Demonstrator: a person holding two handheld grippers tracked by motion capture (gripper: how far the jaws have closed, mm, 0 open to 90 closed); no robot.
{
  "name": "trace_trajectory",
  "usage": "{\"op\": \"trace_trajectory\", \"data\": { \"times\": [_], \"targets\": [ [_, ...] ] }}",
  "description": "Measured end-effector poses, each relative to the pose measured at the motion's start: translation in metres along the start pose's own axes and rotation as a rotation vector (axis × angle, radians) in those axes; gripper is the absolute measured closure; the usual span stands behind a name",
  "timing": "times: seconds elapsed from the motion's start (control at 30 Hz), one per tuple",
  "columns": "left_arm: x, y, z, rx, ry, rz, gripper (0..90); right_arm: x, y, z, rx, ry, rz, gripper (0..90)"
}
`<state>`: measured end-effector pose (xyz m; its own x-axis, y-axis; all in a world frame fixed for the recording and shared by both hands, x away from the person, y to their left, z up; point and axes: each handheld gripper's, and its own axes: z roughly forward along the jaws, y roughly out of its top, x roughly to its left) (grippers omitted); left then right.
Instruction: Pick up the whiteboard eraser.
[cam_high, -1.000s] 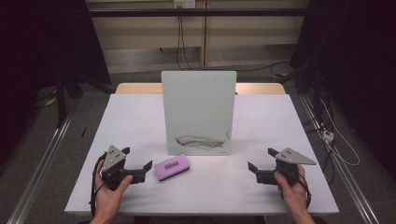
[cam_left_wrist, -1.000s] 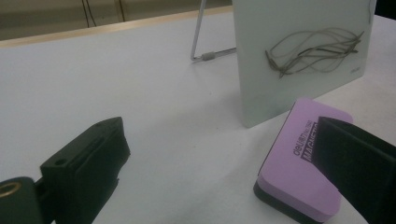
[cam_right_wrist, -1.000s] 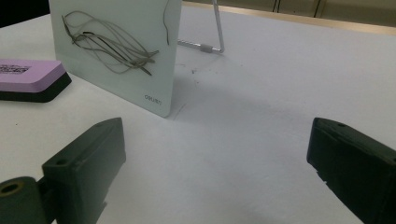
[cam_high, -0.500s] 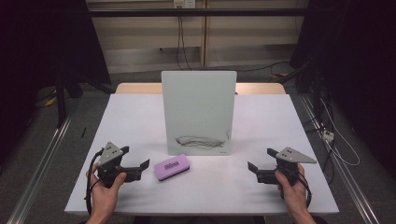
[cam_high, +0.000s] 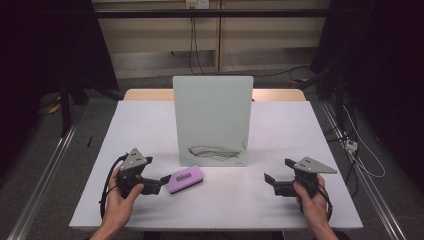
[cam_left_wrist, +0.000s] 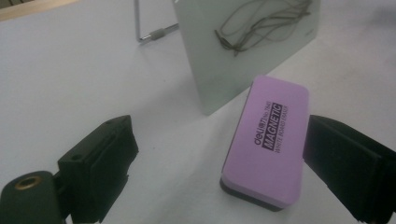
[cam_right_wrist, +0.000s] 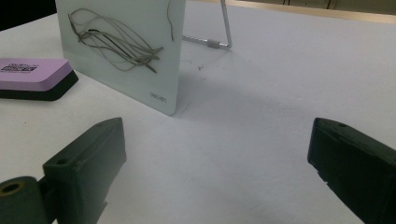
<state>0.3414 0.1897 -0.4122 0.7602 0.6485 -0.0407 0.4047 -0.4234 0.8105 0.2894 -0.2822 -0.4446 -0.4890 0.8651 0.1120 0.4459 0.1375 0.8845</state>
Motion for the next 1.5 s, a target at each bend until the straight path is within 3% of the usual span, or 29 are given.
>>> {"op": "trace_trajectory", "data": {
  "times": [0.13,0.23,0.33,0.57,0.8,0.9,1.03,1.07,1.17,1.2,1.5],
  "targets": [
    [-0.003,0.004,0.005,0.037,-0.059,0.016,8.7,0.001,0.000,0.000,-0.001,0.001,-0.003,4.3],
    [-0.005,0.006,0.005,0.043,-0.065,0.041,8.3,0.002,0.001,-0.001,-0.001,0.003,0.002,4.4],
    [-0.009,0.013,0.008,0.049,-0.044,0.077,7.3,0.003,0.001,0.000,-0.002,0.003,-0.004,4.4],
    [-0.014,0.024,0.019,0.073,-0.077,0.090,6.2,0.002,0.001,0.000,-0.001,-0.004,-0.009,4.5],
    [-0.019,0.033,0.033,0.137,-0.128,0.108,10.4,0.003,0.001,0.000,0.002,0.001,-0.004,4.5],
    [-0.022,0.040,0.043,0.164,-0.111,0.131,9.9,0.003,0.001,0.002,0.010,0.006,0.002,4.5],
    [-0.023,0.039,0.051,0.180,-0.134,0.127,11.8,0.004,0.001,0.002,0.009,0.014,-0.012,4.5],
    [-0.026,0.037,0.054,0.202,-0.130,0.150,12.9,0.004,0.001,0.002,0.009,0.015,-0.011,4.5],
    [-0.028,0.037,0.054,0.218,-0.139,0.163,13.9,0.004,0.001,0.001,0.007,0.018,-0.006,4.4],
    [-0.028,0.036,0.054,0.217,-0.150,0.162,18.1,0.003,0.001,0.001,0.006,0.016,-0.002,4.4],
    [-0.028,0.032,0.059,0.278,-0.180,0.172,27.0,0.004,0.001,0.002,0.012,0.021,-0.012,4.4]
  ]
}}
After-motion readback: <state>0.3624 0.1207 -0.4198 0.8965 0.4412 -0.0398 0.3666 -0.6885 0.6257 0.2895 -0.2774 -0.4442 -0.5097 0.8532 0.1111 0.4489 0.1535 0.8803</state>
